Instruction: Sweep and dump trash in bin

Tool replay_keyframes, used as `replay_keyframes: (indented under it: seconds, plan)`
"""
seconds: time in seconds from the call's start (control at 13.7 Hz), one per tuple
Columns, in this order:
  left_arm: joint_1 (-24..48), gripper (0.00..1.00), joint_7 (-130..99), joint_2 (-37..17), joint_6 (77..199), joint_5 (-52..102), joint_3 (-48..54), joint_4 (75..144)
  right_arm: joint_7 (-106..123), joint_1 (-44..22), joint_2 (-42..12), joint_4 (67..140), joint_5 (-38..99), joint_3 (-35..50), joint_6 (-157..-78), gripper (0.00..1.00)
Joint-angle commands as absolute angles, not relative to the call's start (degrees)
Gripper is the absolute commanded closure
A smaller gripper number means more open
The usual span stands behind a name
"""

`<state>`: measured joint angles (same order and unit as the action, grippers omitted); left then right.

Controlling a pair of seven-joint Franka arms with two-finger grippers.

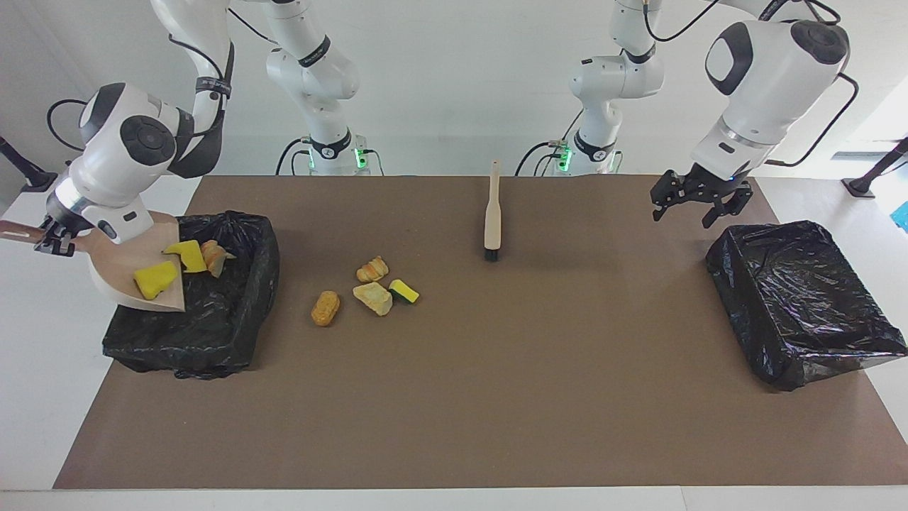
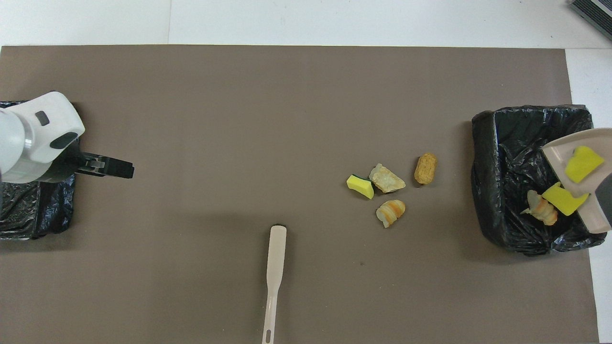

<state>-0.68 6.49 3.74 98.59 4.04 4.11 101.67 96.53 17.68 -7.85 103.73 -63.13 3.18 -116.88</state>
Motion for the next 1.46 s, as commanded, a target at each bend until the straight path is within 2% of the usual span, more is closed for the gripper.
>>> replay_keyframes:
  seconds: [0.0,0.51,0.95,1.17,1.39]
  plan:
    - [-2.81,0.0,1.09,4.82,91.26,2.81,4.57,97.83,97.82,17.76,-6.15,105.21,-66.62,3.52,-116.19,1.0]
    - [-2.64,0.0,-2.11,6.5,88.86,2.9,4.66,96.68,97.21,14.16,-5.36,105.29,-72.76,3.51,-110.32,1.0]
    - [-2.46,0.0,-0.62,6.85,87.98,2.29,4.66,96.68,93.0,11.08,-3.17,108.72,-78.56,3.51,-106.8,1.0]
    - [-1.76,0.0,2.63,7.82,87.89,-0.53,5.1,97.99,92.9,11.42,-2.82,106.8,-76.65,3.52,-105.04,1.0]
    - [-1.84,0.0,3.96,8.53,87.45,-0.53,5.19,98.7,95.44,10.99,0.69,105.12,-67.17,3.52,-100.48,1.0]
